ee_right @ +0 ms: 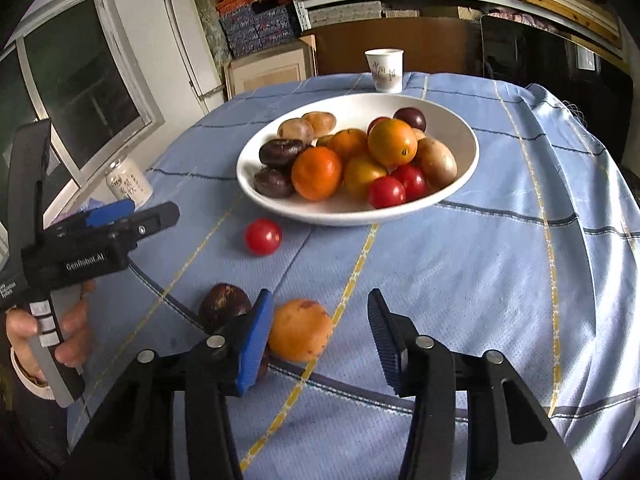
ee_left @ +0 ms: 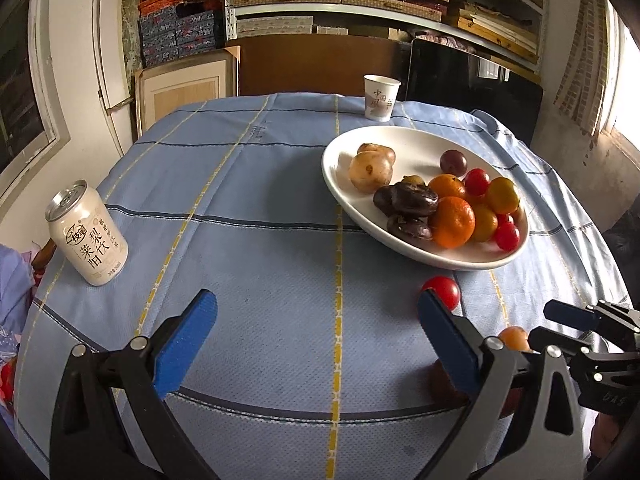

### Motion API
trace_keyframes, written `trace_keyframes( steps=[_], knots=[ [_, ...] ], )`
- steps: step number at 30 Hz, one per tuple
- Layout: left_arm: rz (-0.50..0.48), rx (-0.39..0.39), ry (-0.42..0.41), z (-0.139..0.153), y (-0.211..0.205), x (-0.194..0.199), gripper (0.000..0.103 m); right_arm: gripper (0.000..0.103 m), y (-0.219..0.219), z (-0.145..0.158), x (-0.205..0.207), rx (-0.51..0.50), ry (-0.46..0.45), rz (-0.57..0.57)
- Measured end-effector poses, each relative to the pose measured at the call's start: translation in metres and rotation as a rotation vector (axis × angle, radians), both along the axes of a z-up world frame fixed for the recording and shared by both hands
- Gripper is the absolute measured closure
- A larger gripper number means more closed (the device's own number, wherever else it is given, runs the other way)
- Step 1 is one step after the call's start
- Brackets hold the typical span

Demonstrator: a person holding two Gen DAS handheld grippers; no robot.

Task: Organize fruits
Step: 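Withdraw both open tools from the plate toward the remaining fruits, then grasp the yellow-tan potato-like fruit with the right tool while the left tool grasps the dark brown fruit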

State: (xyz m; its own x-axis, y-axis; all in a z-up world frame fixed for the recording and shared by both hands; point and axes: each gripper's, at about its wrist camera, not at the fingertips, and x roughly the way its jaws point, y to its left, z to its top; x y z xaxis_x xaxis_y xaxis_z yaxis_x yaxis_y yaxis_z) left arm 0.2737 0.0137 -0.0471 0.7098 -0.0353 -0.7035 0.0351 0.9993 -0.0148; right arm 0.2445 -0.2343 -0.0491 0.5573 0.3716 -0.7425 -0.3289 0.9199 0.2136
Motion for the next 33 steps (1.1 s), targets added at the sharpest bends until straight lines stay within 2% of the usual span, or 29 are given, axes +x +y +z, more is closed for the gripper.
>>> trace_keyframes(
  steps=[12, 16, 26, 27, 29, 33],
  knots=[
    [0.002, 0.003, 0.006, -0.002, 0.001, 0.000, 0.005, 0.054, 0.008, -0.011, -0.007, -0.043, 0.055, 0.056],
    [0.005, 0.013, 0.002, -0.002, 0.000, 0.000, 0.005, 0.054, 0.012, -0.012, -0.008, -0.064, 0.034, 0.055],
    [0.006, 0.019, 0.003, -0.003, -0.002, 0.001, 0.005, 0.054, 0.015, -0.016, -0.003, -0.024, 0.034, 0.054],
    [0.006, 0.019, 0.002, -0.003, -0.002, 0.001, 0.005, 0.054, 0.015, -0.016, -0.003, -0.028, 0.031, 0.056],
    [0.009, 0.020, -0.001, -0.002, -0.001, 0.001, 0.005, 0.063, 0.017, -0.016, -0.004, -0.027, 0.027, 0.070],
    [0.014, 0.016, 0.007, -0.003, 0.001, 0.002, 0.005, 0.063, 0.017, -0.015, -0.005, -0.023, 0.028, 0.073]
  ],
)
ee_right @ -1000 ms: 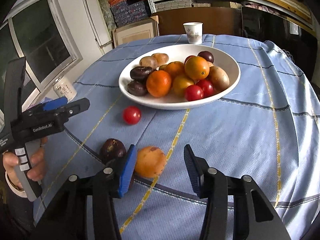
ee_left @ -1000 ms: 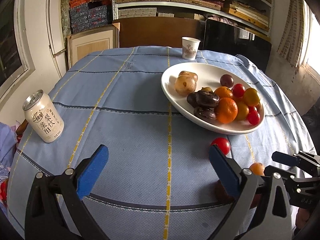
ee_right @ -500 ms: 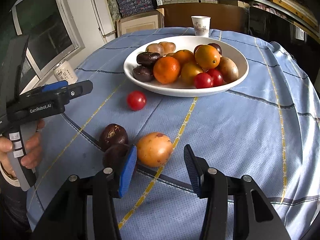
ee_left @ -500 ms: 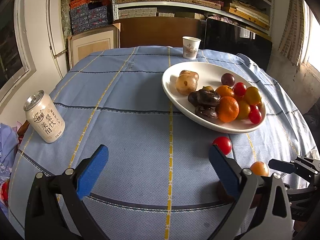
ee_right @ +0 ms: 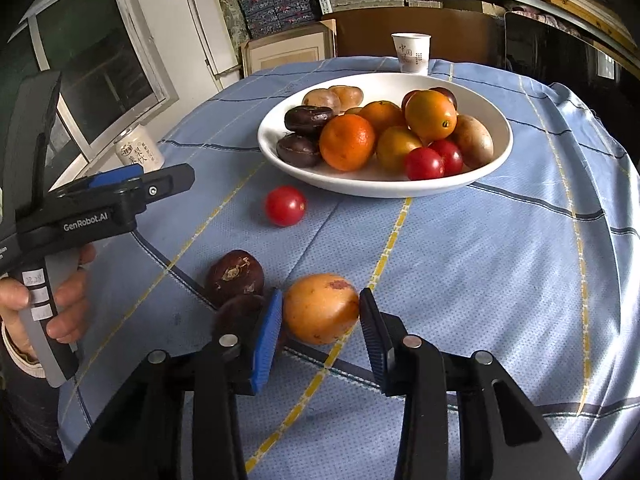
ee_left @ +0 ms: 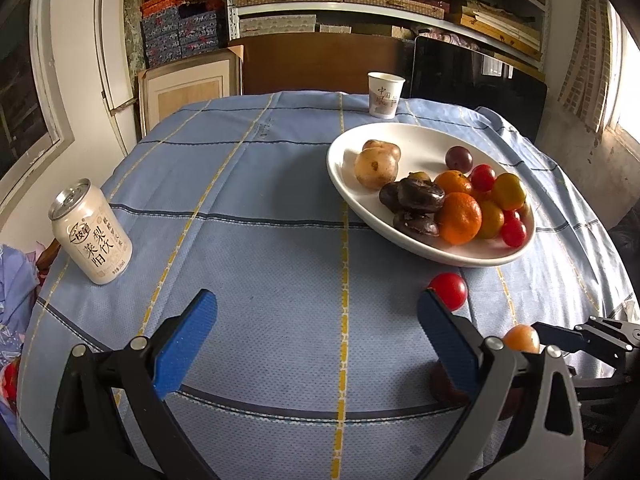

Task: Organize fruits
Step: 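Grasp the yellow-tan potato-like fruit with the right tool while the left tool grasps the dark brown fruit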

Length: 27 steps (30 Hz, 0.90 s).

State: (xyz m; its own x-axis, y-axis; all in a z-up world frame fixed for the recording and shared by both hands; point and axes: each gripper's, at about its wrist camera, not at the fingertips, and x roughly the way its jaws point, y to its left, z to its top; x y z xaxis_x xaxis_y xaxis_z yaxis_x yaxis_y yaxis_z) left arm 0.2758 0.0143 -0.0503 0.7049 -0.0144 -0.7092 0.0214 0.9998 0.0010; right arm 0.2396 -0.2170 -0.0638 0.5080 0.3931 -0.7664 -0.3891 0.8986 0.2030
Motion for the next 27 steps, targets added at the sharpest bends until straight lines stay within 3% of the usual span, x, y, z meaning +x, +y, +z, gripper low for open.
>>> trace_keyframes(
  steps=[4, 6, 8, 12, 15, 18, 27],
  knots=[
    [-0.020, -0.010, 0.011, -0.001, 0.000, -0.001, 0.005, 0.063, -0.013, 0.007, 0.001, 0.038, -0.021, -0.056],
    [-0.084, -0.013, 0.025, -0.003, -0.007, -0.003, 0.005, 0.063, -0.022, 0.013, 0.002, 0.042, -0.054, -0.104],
    [-0.171, -0.005, 0.043, -0.006, -0.018, -0.006, 0.005, 0.063, -0.028, 0.015, 0.004, 0.054, -0.054, -0.130],
    [-0.388, 0.098, 0.046, -0.015, -0.050, -0.023, 0.005, 0.063, -0.034, 0.010, 0.009, 0.082, -0.015, -0.148],
    [-0.489, 0.122, 0.052, -0.019, -0.062, -0.033, 0.029, 0.063, -0.032, 0.010, 0.009, 0.079, -0.015, -0.141],
    [-0.537, 0.134, 0.075, -0.026, -0.064, -0.037, 0.043, 0.063, -0.031, 0.010, 0.009, 0.078, -0.021, -0.138],
    [-0.597, 0.109, 0.114, -0.037, -0.065, -0.037, 0.050, 0.063, -0.032, 0.011, 0.008, 0.078, -0.014, -0.143]
  ],
)
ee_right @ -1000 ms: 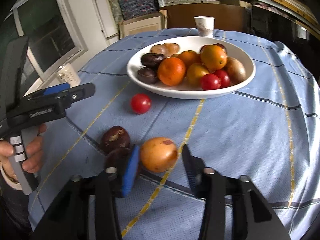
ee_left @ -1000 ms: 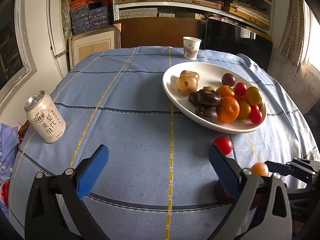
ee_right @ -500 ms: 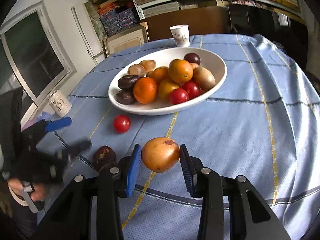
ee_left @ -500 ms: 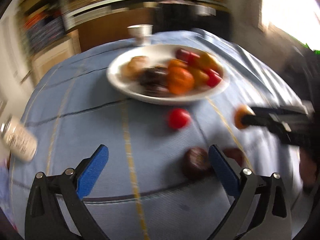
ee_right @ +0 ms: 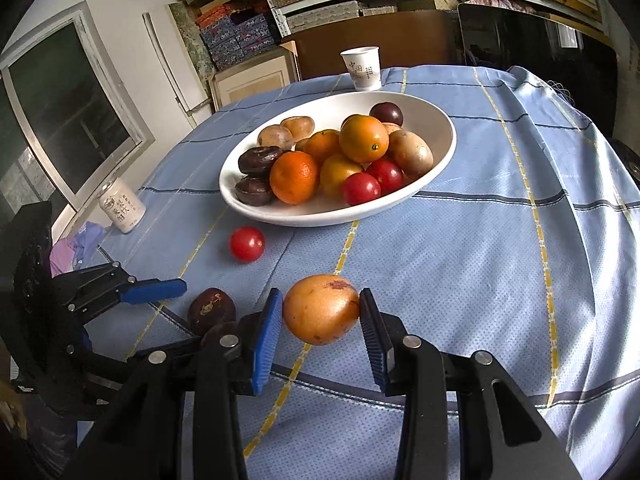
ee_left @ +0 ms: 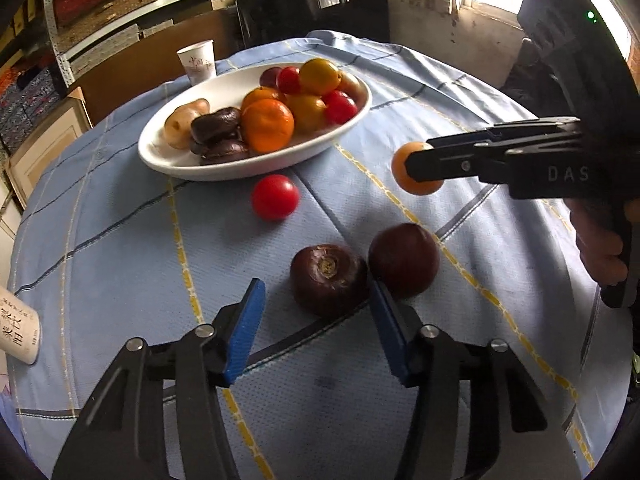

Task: Organize fruits
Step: 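Grasp the yellow-tan potato-like fruit with the right tool while the left tool grasps the dark brown fruit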

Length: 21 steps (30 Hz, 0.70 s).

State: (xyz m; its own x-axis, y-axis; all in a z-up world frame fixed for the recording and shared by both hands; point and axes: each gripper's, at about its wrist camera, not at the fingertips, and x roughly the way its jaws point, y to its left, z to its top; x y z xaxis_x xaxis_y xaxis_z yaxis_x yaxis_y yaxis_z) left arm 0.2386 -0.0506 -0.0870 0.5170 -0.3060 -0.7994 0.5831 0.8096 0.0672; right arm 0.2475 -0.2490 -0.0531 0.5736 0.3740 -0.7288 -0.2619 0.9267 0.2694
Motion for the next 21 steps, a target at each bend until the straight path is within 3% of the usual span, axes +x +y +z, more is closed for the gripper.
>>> trace_keyframes(
  steps=[12, 21],
  knots=[
    [-0.005, -0.031, 0.041, -0.0074, -0.0035, 0.0094, 0.061, 0.063, 0.0045, -0.0006, -0.0021, -0.018, -0.009, 0.007],
    [0.005, -0.021, 0.023, -0.0055, -0.0051, 0.0080, 0.062, 0.063, 0.0040, -0.0012, -0.0019, -0.028, -0.012, 0.000]
  ],
)
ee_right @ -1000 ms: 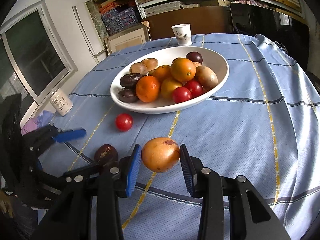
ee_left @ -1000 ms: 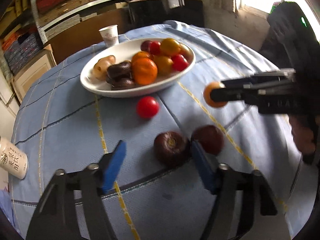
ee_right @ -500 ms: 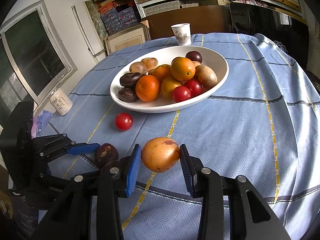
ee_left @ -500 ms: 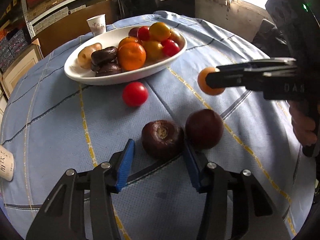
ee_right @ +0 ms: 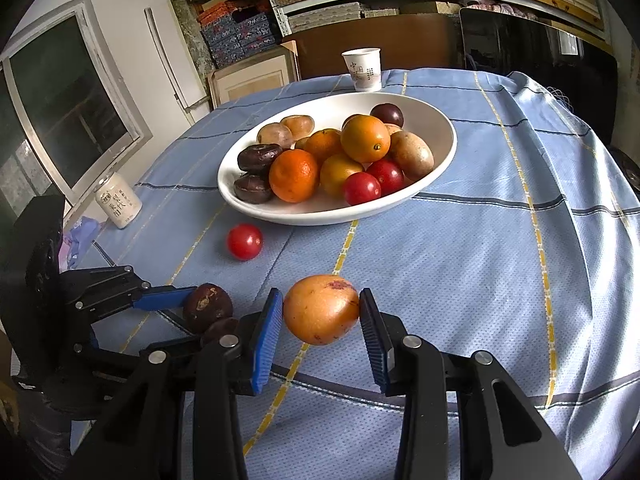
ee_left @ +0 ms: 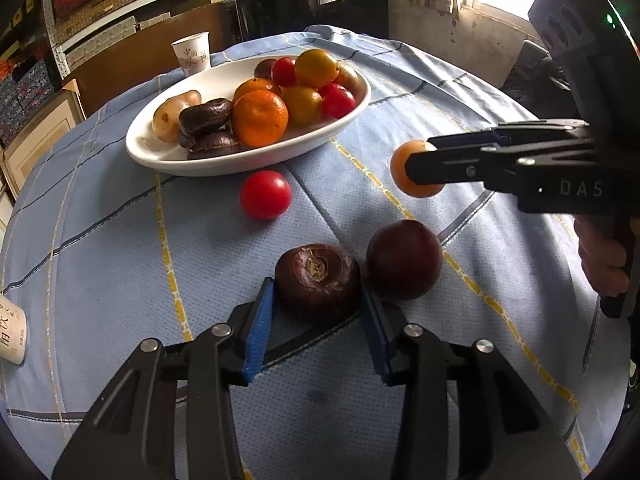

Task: Organize fruits
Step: 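Grasp the yellow-tan potato-like fruit with the right tool while the left tool grasps the dark brown fruit, then carry both fruits onto the white plate and open both tools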

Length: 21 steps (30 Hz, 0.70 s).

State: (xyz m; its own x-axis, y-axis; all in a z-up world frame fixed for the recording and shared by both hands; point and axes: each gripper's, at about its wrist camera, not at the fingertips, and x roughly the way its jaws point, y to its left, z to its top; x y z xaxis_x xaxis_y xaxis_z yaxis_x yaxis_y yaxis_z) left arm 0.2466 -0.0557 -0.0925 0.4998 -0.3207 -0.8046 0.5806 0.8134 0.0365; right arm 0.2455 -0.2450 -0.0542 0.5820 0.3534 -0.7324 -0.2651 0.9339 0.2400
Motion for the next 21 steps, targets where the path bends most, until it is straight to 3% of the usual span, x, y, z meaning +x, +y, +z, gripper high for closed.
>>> trace_keyframes(
  steps=[10, 17, 21],
  knots=[
    [0.081, -0.067, -0.041, 0.017, 0.011, 0.003, 0.062, 0.063, 0.002, 0.001, -0.001, -0.009, -0.020, 0.002],
    [0.228, -0.185, -0.167, 0.050, 0.013, 0.022, 0.062, 0.063, 0.002, 0.024, 0.002, 0.034, -0.209, -0.054],
    [0.288, -0.263, -0.184, 0.069, 0.018, 0.053, 0.062, 0.063, 0.003, 0.033, 0.025, 0.047, -0.283, -0.106]
  ],
)
